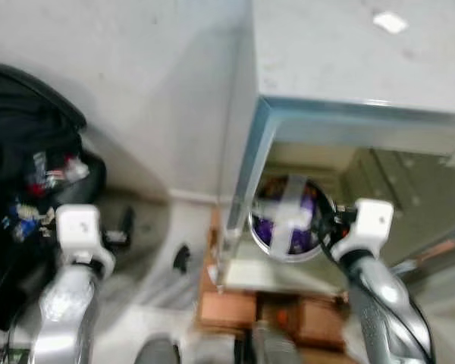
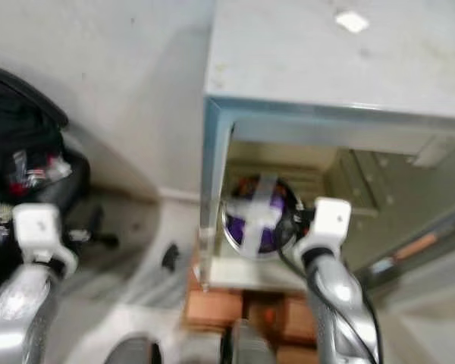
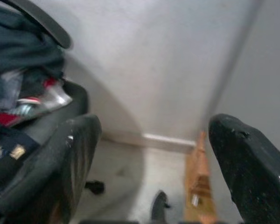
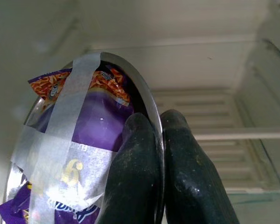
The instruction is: Restocking fridge
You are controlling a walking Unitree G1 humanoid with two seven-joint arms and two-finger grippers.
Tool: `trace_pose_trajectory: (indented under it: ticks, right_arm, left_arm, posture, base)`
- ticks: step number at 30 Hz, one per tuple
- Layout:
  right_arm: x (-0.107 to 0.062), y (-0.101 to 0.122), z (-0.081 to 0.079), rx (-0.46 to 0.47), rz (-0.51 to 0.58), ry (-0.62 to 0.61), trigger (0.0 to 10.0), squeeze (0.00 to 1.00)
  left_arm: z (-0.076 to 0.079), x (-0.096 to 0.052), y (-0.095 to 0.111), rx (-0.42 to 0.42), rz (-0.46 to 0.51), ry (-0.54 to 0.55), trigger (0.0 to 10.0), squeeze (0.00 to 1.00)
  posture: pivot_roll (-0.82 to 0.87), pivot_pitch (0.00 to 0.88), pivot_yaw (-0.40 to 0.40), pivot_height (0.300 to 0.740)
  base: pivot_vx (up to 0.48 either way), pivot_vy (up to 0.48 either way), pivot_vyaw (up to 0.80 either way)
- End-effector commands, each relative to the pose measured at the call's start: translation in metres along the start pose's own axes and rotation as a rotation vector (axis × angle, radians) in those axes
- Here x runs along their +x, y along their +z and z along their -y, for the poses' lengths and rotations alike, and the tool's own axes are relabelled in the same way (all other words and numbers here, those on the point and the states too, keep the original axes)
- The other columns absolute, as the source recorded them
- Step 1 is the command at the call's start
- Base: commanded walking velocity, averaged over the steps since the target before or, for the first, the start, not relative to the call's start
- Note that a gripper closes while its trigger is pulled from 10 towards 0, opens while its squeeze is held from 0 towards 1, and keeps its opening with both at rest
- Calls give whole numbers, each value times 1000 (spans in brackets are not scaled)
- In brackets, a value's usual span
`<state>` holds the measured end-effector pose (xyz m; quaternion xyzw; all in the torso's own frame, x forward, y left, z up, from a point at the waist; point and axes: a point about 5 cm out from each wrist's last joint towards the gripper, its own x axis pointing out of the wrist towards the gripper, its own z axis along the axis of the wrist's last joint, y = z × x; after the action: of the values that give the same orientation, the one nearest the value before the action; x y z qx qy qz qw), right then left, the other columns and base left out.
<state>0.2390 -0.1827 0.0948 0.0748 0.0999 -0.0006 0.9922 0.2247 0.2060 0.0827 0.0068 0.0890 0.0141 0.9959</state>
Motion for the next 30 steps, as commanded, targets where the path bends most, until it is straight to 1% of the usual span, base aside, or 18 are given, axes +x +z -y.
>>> trace_pose_trajectory:
  ticks: [1,4,5,6,7,10,12,14,19,20,21,22,23,24,25,26,28,30]
  right_arm:
    - [-1,6,6,3,26,-29,10000,0]
    - [4,8,10,9,31,-82,10000,0]
    - [8,10,12,12,41,-109,10000,0]
    - [8,10,12,12,41,-109,10000,0]
    - [13,13,14,23,52,-134,10000,0]
    - [19,16,17,30,63,-166,10000,0]
    - [32,18,19,82,63,-208,10000,0]
    - [41,18,17,124,53,-226,10000,0]
    - [67,16,5,181,22,-228,10000,0]
    - [77,16,0,214,7,-219,10000,0]
    - [77,16,0,214,7,-219,10000,0]
    - [87,17,-7,241,-3,-196,10000,0]
    - [91,18,-9,248,-7,-189,10000,0]
    - [91,18,-9,248,-7,-189,10000,0]
    - [96,17,-12,272,-16,-187,10000,0]
    - [104,17,-19,328,-36,-181,10000,0]
    - [107,17,-22,345,-42,-179,10000,0]
    - [113,18,-30,380,-48,-179,10000,0]
  left_arm:
    - [-3,-1,-1,15,-16,8,10000,0]
    - [-3,-1,-1,29,-23,3,10000,0]
    - [-3,-1,0,34,-16,-9,10000,0]
    - [-3,-1,0,34,-16,-9,10000,0]
    - [-3,0,2,34,-10,-11,10000,0]
    - [-3,1,2,40,-12,-2,10000,0]
    - [-2,2,2,40,-14,-1,10000,0]
    - [-1,2,2,40,-15,-1,10000,0]
    - [0,1,3,40,-12,3,10000,0]
    - [1,0,3,40,-12,8,10000,0]
    - [1,0,3,40,-12,8,10000,0]
    - [1,-1,3,41,-12,11,10000,0]
    - [1,-1,4,41,-12,12,10000,0]
    - [1,-1,4,41,-12,12,10000,0]
    - [1,-2,4,42,-12,14,10000,0]
    - [1,-5,4,44,-13,17,10000,0]
    - [1,-6,4,45,-13,18,10000,0]
    - [0,-8,4,46,-17,25,10000,0]
  posture:
    - [3,126,-61,740]
    - [9,129,-61,740]
    - [14,131,-62,740]
    - [14,131,-62,740]
    - [17,133,-63,740]
    - [20,132,-63,740]
    - [34,135,-68,740]
    - [42,135,-71,740]
    - [79,140,-90,740]
    - [96,145,-98,740]
    - [96,145,-98,740]
    - [107,150,-102,740]
    - [107,150,-102,740]
    - [107,150,-102,740]
    - [121,158,-109,740]
    - [134,166,-116,740]
    - [134,166,-116,740]
    - [142,179,-123,740]
  base:
    - [0,0,0]
    - [0,0,0]
    - [0,0,0]
    - [0,0,0]
    - [0,0,0]
    - [0,0,0]
    - [0,0,0]
    - [0,0,0]
    - [0,0,0]
    - [0,0,0]
    - [0,0,0]
    - [0,0,0]
    - [0,0,0]
    - [0,0,0]
    - [0,0,0]
    - [0,0,0]
    - [0,0,0]
    - [0,0,0]
